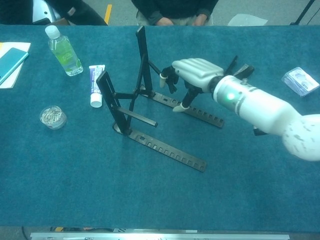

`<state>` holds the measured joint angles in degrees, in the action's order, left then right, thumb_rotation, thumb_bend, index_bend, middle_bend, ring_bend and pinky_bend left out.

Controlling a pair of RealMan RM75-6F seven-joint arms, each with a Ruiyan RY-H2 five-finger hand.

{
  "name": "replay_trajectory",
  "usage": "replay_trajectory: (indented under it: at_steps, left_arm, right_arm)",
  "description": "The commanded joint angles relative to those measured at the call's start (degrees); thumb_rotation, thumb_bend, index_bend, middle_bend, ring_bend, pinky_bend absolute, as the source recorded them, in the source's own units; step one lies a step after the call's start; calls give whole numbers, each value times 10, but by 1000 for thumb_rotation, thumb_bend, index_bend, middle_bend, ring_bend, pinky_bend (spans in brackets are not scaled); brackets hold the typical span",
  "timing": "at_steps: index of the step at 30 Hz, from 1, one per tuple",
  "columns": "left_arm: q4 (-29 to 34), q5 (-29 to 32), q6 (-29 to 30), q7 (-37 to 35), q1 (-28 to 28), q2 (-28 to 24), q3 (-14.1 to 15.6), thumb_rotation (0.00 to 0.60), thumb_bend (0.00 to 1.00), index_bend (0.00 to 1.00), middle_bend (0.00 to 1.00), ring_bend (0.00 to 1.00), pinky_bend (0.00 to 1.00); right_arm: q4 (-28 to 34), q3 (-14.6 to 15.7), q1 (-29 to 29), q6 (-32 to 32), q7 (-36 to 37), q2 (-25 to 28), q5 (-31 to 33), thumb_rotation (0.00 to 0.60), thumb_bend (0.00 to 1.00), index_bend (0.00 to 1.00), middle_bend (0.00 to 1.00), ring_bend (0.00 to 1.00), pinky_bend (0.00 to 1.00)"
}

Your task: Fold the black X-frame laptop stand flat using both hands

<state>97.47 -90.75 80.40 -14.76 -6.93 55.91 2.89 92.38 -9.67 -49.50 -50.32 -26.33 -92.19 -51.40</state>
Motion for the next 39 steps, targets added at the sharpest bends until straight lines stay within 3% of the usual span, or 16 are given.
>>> replay_trajectory:
  at_steps: [1,22,30,35,39]
  left_arm:
    - [0,0,1,-1,0,-1,0,600,338,5,29,0,0]
    - [-12,2,6,-13,5,-1,-2,600,338,5,28,0,0]
    - [-17,4,9,-17,9,-3,-1,600,338,5,27,0,0]
    - [-11,0,9,-11,8,-3,-1,600,338,5,26,0,0]
    - [-4,-3,11,-5,7,-4,-1,600,338,5,26,0,0]
  right_arm:
    - [-25,-8,-16,7,-9,-21,17,600,75,381,508,336,455]
    - [-88,-17,-48,10,-21,-59,78,600,75,381,508,336,455]
    - [64,4,-16,-4,7,28,21,600,75,381,508,336,456]
    - [172,-9,-3,7,54,96,-11,600,75,381,508,336,457]
    - [224,-19,2,13,87,127,-44,600,75,381,508,336,457]
